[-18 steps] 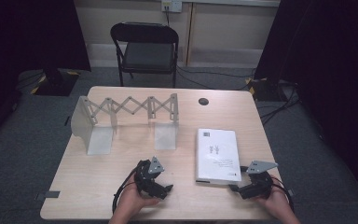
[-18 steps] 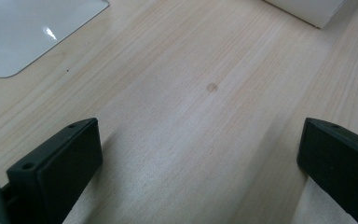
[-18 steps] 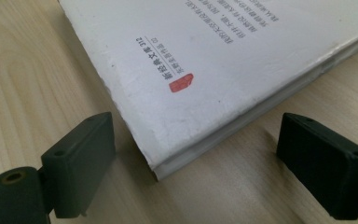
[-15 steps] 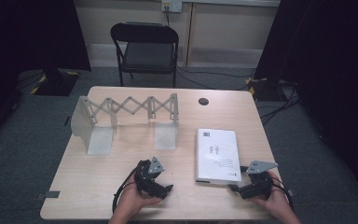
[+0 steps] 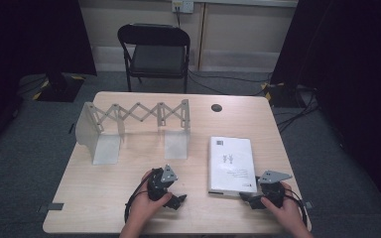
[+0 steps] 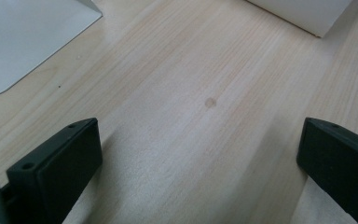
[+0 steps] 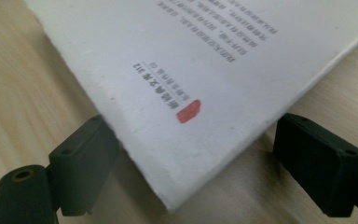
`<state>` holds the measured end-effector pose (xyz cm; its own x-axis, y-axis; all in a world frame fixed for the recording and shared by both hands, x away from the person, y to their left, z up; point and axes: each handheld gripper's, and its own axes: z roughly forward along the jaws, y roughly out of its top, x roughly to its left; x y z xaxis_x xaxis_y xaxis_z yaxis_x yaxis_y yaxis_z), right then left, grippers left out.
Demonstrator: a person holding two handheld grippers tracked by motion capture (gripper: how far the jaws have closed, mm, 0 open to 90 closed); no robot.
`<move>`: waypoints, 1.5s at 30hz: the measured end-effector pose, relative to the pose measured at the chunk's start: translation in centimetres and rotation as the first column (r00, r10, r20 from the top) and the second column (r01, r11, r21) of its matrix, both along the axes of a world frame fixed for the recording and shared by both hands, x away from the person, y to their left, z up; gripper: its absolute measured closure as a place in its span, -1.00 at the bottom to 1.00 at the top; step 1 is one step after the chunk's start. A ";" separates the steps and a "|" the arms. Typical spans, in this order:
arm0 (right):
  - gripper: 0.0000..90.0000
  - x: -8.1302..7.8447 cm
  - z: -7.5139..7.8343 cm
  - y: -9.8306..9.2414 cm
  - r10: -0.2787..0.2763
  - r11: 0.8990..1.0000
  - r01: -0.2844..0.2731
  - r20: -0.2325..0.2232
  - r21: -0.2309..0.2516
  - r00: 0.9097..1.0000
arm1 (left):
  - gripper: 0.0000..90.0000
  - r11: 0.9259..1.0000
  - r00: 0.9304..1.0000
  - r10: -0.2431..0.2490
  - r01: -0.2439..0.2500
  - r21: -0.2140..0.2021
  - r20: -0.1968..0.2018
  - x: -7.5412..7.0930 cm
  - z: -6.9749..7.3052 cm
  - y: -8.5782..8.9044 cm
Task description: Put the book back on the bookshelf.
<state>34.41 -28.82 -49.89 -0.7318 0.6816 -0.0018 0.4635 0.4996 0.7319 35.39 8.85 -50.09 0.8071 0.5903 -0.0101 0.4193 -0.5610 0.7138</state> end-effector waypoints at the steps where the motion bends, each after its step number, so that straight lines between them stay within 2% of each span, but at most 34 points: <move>1: -0.71 0.0 0.0 -0.1 0.007 1.000 -0.007 -0.004 0.001 1.000 | -1.00 1.000 1.000 -0.004 0.004 0.006 -0.003 0.0 0.0 -0.1; 2: -0.73 0.2 0.1 0.0 0.021 1.000 -0.021 -0.016 -0.008 1.000 | -1.00 1.000 1.000 0.002 -0.002 0.012 -0.009 0.0 0.1 -0.3; 5: -0.79 0.2 0.0 -0.1 0.036 0.999 -0.036 -0.012 -0.001 0.999 | -1.00 0.999 0.999 0.021 -0.020 0.034 -0.029 0.0 0.4 -0.6; 7: -0.74 0.2 0.0 -0.2 0.038 0.999 -0.038 -0.013 -0.003 0.999 | -0.99 1.000 0.999 -0.004 0.004 0.023 -0.039 -0.1 0.5 -0.8; 8: -0.71 0.1 0.0 -0.2 0.030 1.000 -0.030 -0.011 0.003 0.999 | -0.95 0.999 0.999 -0.014 0.015 0.031 -0.029 -0.1 0.6 -0.9; 9: -0.68 0.2 0.1 -0.3 0.033 0.999 -0.033 -0.015 -0.004 0.999 | -0.77 1.000 1.000 -0.014 0.015 0.027 -0.025 -0.2 0.8 -1.0; 10: -0.58 0.2 0.3 -0.3 0.034 0.999 -0.034 -0.022 -0.013 0.999 | -0.56 1.000 0.999 -0.016 0.016 0.001 -0.047 -0.1 1.0 -1.1; 11: -0.41 0.2 0.5 -0.3 0.039 0.999 -0.039 -0.021 -0.010 0.999 | -0.52 1.000 0.997 -0.019 0.019 -0.003 -0.069 -0.1 1.2 -1.3; 12: -0.40 0.2 0.5 -0.3 0.047 0.999 -0.047 -0.020 -0.004 0.999 | -0.55 0.999 0.997 -0.028 0.029 0.020 -0.075 -0.2 1.3 -1.7; 13: -0.37 0.3 0.5 -0.3 0.052 0.999 -0.052 -0.024 -0.010 0.998 | -0.54 0.998 0.997 -0.044 0.047 0.047 -0.062 -0.3 1.5 -2.0; 15: -0.37 0.3 0.6 -0.3 0.059 0.998 -0.060 -0.025 -0.012 0.998 | -0.47 0.997 0.996 -0.059 0.062 0.044 -0.065 -0.4 1.7 -2.7; 16: -0.36 0.4 0.7 -0.3 0.066 0.998 -0.066 -0.031 -0.019 0.997 | -0.47 0.996 0.995 -0.078 0.081 0.044 -0.069 -0.3 1.6 -3.6; 18: -0.36 0.4 0.7 -0.3 0.064 0.998 -0.064 -0.033 -0.020 0.997 | -0.46 0.995 0.994 -0.089 0.092 0.048 -0.059 -0.3 1.6 -4.1; 20: -0.36 0.4 0.6 -0.3 0.066 0.998 -0.066 -0.029 -0.018 0.997 | -0.44 0.993 0.993 -0.108 0.110 0.030 -0.057 -0.2 1.6 -5.1; 23: -0.34 0.3 0.6 -0.3 0.062 0.998 -0.063 -0.026 -0.014 0.998 | -0.43 0.991 0.989 -0.133 0.134 0.028 -0.059 0.1 1.7 -7.0; 24: -0.34 0.3 0.6 -0.3 0.063 0.998 -0.063 -0.025 -0.016 0.998 | -0.43 0.991 0.989 -0.133 0.134 0.028 -0.059 0.1 1.7 -7.0; 25: -0.34 0.3 0.6 -0.3 0.063 0.998 -0.064 -0.025 -0.017 0.998 | -0.43 0.990 0.990 -0.128 0.130 0.049 -0.052 0.5 1.8 -7.8; 28: -0.34 0.3 0.6 -0.3 0.066 0.998 -0.066 -0.026 -0.018 0.997 | -0.43 0.989 0.988 -0.135 0.139 0.050 -0.068 0.9 1.7 -8.5; 29: -0.34 0.3 0.7 -0.3 0.067 0.998 -0.068 -0.026 -0.019 0.997 | -0.42 0.989 0.988 -0.138 0.141 0.052 -0.068 1.0 1.7 -8.8; 30: -0.33 0.3 0.7 -0.3 0.068 0.997 -0.069 -0.026 -0.020 0.997 | -0.42 0.986 0.988 -0.145 0.148 0.072 -0.055 1.1 1.6 -9.4; 33: -0.32 0.3 0.7 -0.3 0.070 0.997 -0.071 -0.028 -0.026 0.997 | -0.38 0.987 0.988 -0.146 0.149 0.066 -0.059 1.3 1.6 -9.7; 34: -0.31 0.4 0.8 -0.3 0.073 0.997 -0.074 -0.031 -0.032 0.997 | -0.35 0.981 0.984 -0.171 0.175 0.079 -0.055 1.4 1.7 -10.1; 36: -0.29 0.4 1.0 -0.3 0.081 0.996 -0.082 -0.031 -0.043 0.996 | -0.33 0.980 0.983 -0.176 0.181 0.086 -0.059 1.4 1.8 -10.5; 38: -0.27 0.4 1.0 -0.3 0.081 0.996 -0.082 -0.031 -0.040 0.996 | -0.35 0.981 0.983 -0.172 0.177 0.083 -0.061 1.4 1.7 -10.6; 41: -0.13 0.3 1.2 -0.6 0.091 0.996 -0.091 -0.033 -0.024 0.995 | -0.30 0.977 0.980 -0.187 0.193 0.094 -0.066 1.4 1.9 -10.5; 44: -0.12 0.1 1.5 -0.4 0.090 0.995 -0.090 -0.017 -0.040 0.996 | -0.27 0.973 0.978 -0.197 0.203 0.107 -0.064 1.4 2.0 -10.4; 45: -0.11 0.1 1.6 -0.4 0.090 0.995 -0.091 -0.017 -0.041 0.996 | -0.26 0.975 0.979 -0.194 0.200 0.101 -0.065 1.4 1.9 -10.4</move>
